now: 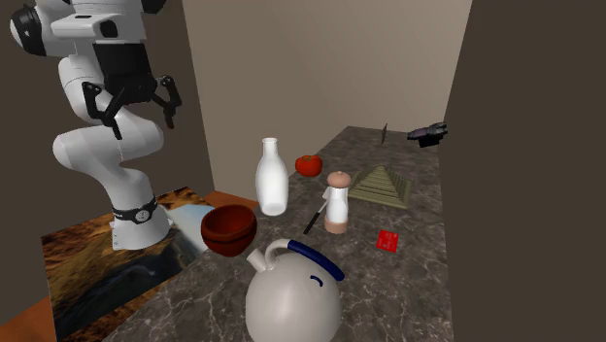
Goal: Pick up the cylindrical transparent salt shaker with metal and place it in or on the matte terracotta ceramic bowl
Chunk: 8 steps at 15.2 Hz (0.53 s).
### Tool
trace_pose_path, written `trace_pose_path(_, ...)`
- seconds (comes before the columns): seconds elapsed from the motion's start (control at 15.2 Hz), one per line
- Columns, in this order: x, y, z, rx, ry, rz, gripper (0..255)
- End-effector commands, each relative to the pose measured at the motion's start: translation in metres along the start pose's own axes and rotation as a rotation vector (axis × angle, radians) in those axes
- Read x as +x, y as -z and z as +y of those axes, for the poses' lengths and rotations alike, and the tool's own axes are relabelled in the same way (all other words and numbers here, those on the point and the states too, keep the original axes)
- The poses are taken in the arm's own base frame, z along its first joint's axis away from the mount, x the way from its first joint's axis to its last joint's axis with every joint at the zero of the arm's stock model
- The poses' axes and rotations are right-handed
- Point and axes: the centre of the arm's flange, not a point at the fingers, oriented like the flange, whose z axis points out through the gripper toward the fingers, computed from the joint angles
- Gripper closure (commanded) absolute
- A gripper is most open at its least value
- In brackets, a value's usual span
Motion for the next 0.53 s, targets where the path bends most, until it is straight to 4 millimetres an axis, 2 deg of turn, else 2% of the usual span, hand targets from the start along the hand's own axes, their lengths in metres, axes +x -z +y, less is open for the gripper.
trace_pose_path(0.0, 0.0, 0.0, 0.0, 0.0, 0.0, 0.0, 0)
trace_pose_path(0.46, 0.033, -0.036, -0.073, 0.027, 0.01, 0.011, 0)
